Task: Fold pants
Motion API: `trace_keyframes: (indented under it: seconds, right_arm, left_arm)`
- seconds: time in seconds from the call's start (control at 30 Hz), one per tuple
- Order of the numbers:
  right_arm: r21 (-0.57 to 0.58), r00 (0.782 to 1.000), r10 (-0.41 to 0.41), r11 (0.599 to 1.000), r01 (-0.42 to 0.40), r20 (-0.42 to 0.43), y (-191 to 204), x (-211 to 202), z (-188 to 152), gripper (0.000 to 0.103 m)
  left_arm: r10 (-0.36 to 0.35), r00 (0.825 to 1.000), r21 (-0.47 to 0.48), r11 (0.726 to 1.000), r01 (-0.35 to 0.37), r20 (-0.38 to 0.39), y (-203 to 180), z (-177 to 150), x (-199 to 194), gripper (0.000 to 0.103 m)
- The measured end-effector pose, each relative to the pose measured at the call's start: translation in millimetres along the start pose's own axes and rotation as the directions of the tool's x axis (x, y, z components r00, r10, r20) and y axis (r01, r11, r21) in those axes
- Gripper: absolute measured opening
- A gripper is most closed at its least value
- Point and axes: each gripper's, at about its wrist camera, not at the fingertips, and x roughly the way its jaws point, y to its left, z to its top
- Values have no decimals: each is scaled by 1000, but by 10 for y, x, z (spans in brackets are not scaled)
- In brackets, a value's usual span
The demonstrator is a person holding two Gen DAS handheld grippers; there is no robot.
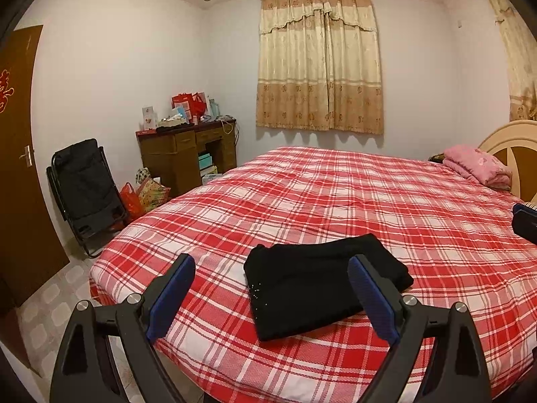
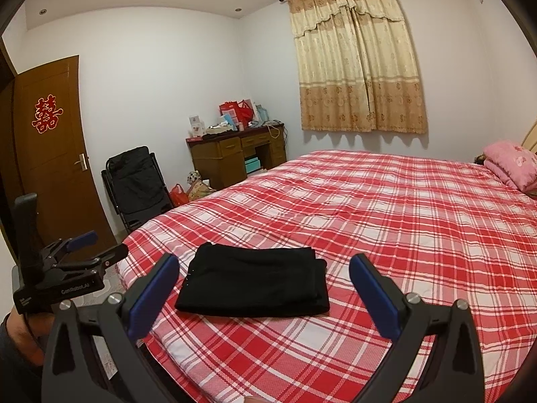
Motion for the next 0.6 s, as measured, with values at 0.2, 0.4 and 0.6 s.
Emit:
trace_keyframes:
  seconds: [0.2, 0.4, 0.6]
  right_arm:
    - [1, 1000, 3, 1000, -3, 2, -15, -7, 0, 103]
    - [-2, 1000, 1, 1000, -1, 1, -8, -5, 1, 103]
    - [-14, 1000, 2, 1000, -2, -3, 0, 0, 0, 103]
  left_arm:
    - [-26, 999, -17, 1000, 26, 19, 20, 11, -44, 93]
    - [-17, 1000, -4, 1000, 17, 20, -9, -1, -38, 97]
    - [0, 1000, -11, 1000, 0, 10, 14, -18, 10, 98]
